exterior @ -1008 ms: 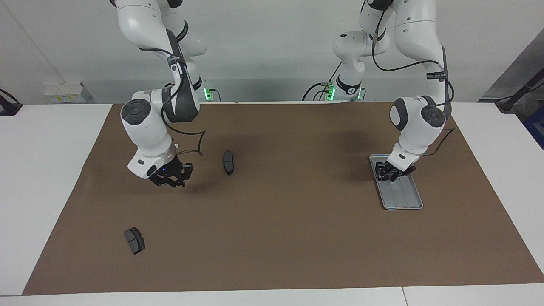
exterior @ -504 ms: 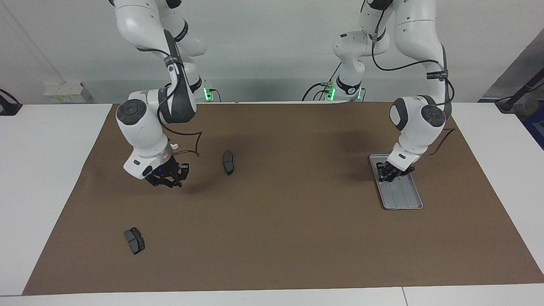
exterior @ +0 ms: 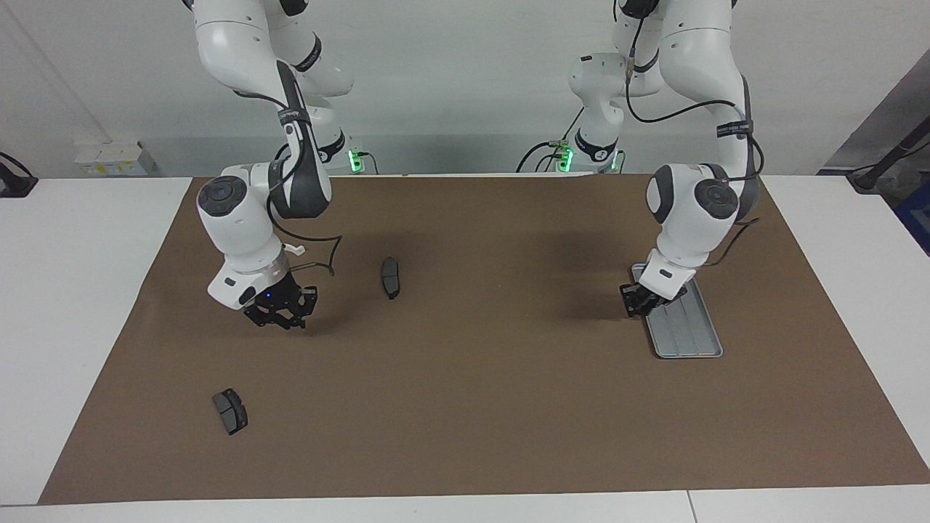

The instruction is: Place bearing gear from tray to pile

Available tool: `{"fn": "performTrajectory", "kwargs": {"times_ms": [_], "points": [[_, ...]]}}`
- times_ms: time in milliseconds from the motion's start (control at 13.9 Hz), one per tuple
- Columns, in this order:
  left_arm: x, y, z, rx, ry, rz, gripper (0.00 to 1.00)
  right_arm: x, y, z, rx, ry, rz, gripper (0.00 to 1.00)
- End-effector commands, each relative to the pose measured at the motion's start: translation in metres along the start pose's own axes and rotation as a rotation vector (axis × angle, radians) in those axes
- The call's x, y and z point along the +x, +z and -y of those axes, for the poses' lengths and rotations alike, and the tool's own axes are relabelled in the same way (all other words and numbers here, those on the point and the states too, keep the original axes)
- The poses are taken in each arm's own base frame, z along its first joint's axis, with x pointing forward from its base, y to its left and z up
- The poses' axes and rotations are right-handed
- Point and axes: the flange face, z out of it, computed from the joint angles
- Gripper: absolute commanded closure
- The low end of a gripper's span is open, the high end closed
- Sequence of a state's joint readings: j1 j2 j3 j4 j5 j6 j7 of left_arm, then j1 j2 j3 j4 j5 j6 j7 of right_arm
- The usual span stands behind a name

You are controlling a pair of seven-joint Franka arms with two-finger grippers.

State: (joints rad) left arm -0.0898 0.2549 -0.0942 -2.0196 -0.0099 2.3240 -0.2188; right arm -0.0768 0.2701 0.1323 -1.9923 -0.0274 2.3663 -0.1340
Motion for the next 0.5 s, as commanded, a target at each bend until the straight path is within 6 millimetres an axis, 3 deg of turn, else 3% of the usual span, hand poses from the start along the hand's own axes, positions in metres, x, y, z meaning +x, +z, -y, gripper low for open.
{"fn": "performTrajectory", "kwargs": {"times_ms": [0, 144, 432], "points": [[-0.008, -0.001, -0.046, 0.009, -0.068, 0.006, 1.0, -0.015, 0.013, -0.01, -0.005, -0.047, -0.017, 0.65], [-0.021, 0.0, -0.086, 0.007, -0.101, 0.007, 1.0, -0.024, 0.023, -0.021, -0.011, -0.075, -0.035, 0.52], [-0.047, -0.001, -0.143, 0.0, -0.143, 0.005, 1.0, -0.028, 0.027, -0.025, -0.009, -0.103, -0.02, 0.0]]}}
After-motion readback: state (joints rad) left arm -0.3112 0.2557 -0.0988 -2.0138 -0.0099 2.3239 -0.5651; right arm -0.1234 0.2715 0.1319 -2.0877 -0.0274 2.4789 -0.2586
